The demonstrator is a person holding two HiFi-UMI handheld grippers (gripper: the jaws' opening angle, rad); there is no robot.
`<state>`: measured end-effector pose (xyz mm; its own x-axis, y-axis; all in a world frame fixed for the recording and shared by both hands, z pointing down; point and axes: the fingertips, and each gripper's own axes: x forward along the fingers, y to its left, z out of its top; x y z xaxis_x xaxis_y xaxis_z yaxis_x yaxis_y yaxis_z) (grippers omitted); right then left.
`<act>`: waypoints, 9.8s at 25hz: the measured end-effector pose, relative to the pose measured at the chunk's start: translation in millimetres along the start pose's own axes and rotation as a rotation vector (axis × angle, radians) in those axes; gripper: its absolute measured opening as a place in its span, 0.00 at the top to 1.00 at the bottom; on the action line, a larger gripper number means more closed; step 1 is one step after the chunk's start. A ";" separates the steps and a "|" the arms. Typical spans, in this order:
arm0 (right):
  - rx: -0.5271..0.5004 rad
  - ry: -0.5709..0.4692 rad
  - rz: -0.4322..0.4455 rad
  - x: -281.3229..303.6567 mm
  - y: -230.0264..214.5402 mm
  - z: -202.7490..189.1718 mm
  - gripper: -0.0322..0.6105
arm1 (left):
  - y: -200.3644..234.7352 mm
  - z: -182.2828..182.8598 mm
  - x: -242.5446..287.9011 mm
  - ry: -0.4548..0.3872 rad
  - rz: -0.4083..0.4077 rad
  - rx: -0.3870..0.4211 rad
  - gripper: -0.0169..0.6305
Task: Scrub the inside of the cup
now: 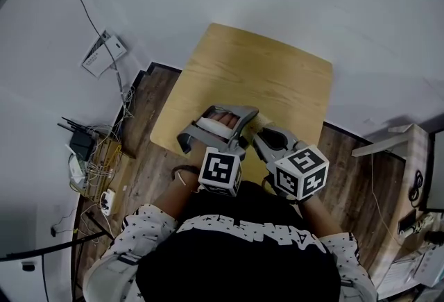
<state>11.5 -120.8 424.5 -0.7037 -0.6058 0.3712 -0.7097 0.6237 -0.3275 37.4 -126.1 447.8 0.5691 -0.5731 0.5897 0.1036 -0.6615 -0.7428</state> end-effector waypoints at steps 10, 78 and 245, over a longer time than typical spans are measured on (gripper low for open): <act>-0.360 0.117 -0.070 5.9 7.4 -7.3 0.89 | -4.5 -3.3 0.4 0.014 -0.034 -0.008 0.43; -0.724 0.295 0.009 13.7 3.0 -26.9 0.87 | -9.6 -11.2 1.6 0.031 -0.028 -0.024 0.43; 0.440 -0.108 -0.632 -8.1 -90.7 12.9 0.86 | -9.3 -105.9 188.4 -0.515 -0.449 -0.782 0.42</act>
<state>81.1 -178.9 439.9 -0.1439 -0.8403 0.5228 -0.9092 -0.0963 -0.4051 57.2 -279.2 599.4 0.9077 -0.0421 0.4175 -0.0616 -0.9976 0.0332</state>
